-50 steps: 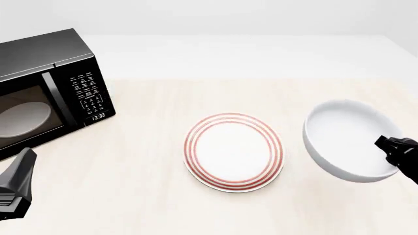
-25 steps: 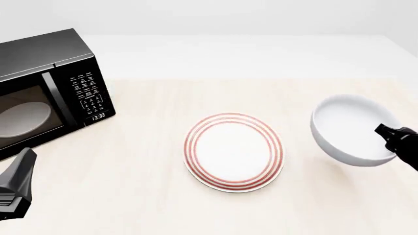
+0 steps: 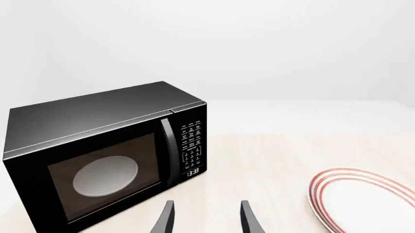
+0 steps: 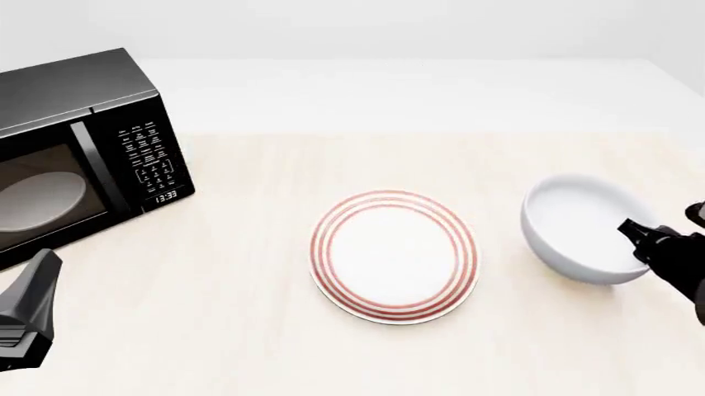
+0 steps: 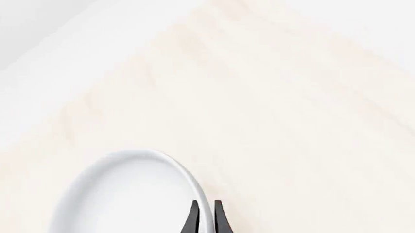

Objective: Put the white bowl to the right of the plate.

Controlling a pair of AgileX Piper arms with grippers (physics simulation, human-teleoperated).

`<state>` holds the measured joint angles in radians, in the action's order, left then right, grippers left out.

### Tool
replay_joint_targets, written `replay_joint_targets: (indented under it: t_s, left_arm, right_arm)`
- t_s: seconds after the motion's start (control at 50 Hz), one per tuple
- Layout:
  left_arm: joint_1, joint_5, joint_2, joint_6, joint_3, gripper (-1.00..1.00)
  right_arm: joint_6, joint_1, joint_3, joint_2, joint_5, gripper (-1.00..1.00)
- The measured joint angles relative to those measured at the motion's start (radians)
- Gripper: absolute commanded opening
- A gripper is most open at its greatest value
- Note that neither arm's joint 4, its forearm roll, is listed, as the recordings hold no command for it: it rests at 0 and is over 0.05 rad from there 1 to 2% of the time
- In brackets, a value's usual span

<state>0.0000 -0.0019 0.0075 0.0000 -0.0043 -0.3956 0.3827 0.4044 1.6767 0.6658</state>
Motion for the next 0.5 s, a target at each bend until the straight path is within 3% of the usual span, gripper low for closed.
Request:
replay_joint_targets:
  t_s: [0.5]
  left_arm:
    - [0.0,0.0,0.0,0.0,0.0,1.0]
  right_arm:
    - [-0.02,0.007,0.01,0.093,0.078,-1.0]
